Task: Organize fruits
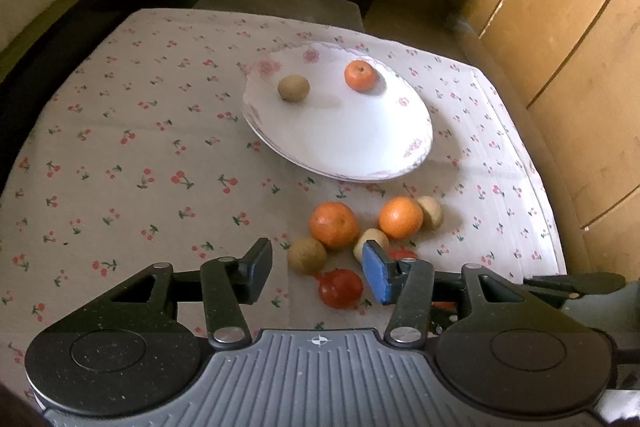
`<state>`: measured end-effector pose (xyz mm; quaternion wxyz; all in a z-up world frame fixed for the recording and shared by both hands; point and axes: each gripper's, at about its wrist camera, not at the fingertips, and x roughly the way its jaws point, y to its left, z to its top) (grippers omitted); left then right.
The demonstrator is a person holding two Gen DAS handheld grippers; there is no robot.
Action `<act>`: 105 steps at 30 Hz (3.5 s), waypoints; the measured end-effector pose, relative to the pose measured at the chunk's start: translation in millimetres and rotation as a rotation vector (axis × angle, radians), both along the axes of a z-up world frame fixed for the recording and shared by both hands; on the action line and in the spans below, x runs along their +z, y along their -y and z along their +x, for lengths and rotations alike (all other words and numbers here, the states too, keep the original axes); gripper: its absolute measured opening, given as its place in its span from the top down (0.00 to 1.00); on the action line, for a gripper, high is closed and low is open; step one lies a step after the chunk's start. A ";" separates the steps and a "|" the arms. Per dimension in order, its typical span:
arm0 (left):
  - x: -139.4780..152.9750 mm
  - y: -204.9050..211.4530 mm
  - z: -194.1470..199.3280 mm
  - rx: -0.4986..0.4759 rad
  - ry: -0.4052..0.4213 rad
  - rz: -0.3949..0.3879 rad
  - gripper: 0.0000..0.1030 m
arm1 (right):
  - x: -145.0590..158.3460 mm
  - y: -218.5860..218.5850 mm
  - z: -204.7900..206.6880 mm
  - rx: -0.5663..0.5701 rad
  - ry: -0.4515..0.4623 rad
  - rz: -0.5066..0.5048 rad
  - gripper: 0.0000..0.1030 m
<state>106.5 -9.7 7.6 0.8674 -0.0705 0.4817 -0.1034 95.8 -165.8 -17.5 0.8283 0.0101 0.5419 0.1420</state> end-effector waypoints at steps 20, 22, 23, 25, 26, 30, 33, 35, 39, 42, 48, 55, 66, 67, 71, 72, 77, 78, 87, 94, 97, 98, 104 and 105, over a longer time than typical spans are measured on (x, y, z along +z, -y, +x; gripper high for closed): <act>-29.2 24.3 3.5 -0.061 -0.092 0.016 0.56 | 7.4 21.6 -7.8 -0.015 -0.002 0.001 0.72; -29.8 24.7 5.9 -0.051 -0.094 0.012 0.56 | 7.6 22.8 -8.0 -0.019 -0.004 0.005 0.72; -30.6 25.6 7.1 -0.048 -0.093 0.011 0.56 | 7.8 24.0 -8.5 -0.023 -0.004 0.009 0.72; -31.0 27.6 7.8 -0.045 -0.087 0.017 0.56 | 8.6 25.7 -9.0 -0.028 -0.003 0.015 0.72; -31.4 28.8 8.4 -0.047 -0.085 0.023 0.56 | 8.9 26.4 -9.2 -0.030 -0.001 0.016 0.72; -31.2 32.2 5.2 -0.061 -0.080 0.062 0.63 | 8.8 28.2 -8.5 -0.037 0.000 0.012 0.72; -30.6 27.9 3.4 -0.050 -0.086 0.049 0.64 | 8.3 24.9 -9.6 -0.027 0.001 0.007 0.72; -29.6 27.1 1.2 -0.053 -0.088 0.048 0.65 | 8.7 23.1 -11.2 -0.017 0.002 0.002 0.72; -28.5 25.6 -11.4 -0.069 -0.095 0.056 0.65 | 10.6 21.0 -14.8 -0.003 0.005 -0.001 0.72; -27.1 19.9 -23.5 -0.076 -0.098 0.052 0.65 | 12.4 18.2 -19.0 0.012 0.008 -0.004 0.72; -28.5 14.3 -35.6 -0.075 -0.101 0.059 0.64 | 6.4 11.4 -23.5 0.037 -0.008 -0.019 0.72; -26.4 19.4 -31.8 -0.068 -0.081 0.061 0.49 | 6.2 15.9 -21.9 0.025 -0.009 -0.003 0.72; -22.0 10.1 -29.4 -0.027 -0.086 0.023 0.40 | 14.7 24.8 -14.7 -0.036 -0.007 0.049 0.70; -21.7 10.5 -29.6 -0.029 -0.086 0.022 0.40 | 14.2 23.9 -15.0 -0.035 -0.009 0.046 0.70; -20.5 12.6 -32.2 -0.040 -0.083 0.015 0.40 | 11.0 20.3 -17.1 -0.019 -0.014 0.040 0.70; -21.2 13.2 -32.7 -0.042 -0.085 0.015 0.40 | 9.6 19.8 -16.9 -0.019 -0.015 0.037 0.70; -26.2 17.1 -35.0 -0.052 -0.097 0.032 0.40 | 3.7 18.0 -15.1 -0.012 -0.022 0.020 0.70; -27.2 17.0 -34.9 -0.053 -0.099 0.036 0.40 | 3.6 18.0 -14.9 -0.010 -0.021 0.019 0.70; -30.1 24.0 -36.0 -0.066 -0.087 0.098 0.55 | 3.0 15.2 -14.6 0.007 0.004 -0.025 0.70; -30.7 21.9 -36.8 -0.065 -0.093 0.103 0.65 | 4.7 10.6 -17.8 0.034 0.021 -0.067 0.71; -29.3 21.3 -37.1 -0.062 -0.093 0.098 0.65 | 8.4 11.3 -19.1 0.030 0.033 -0.060 0.71; -28.5 21.3 -37.3 -0.061 -0.092 0.097 0.65 | 10.3 11.7 -19.5 0.029 0.037 -0.054 0.71; -19.4 20.1 -35.4 -0.056 -0.075 0.078 0.65 | 18.6 10.5 -19.9 0.025 0.055 -0.037 0.71; -17.0 20.6 -34.6 -0.056 -0.069 0.076 0.65 | 19.8 10.4 -19.3 0.024 0.057 -0.033 0.71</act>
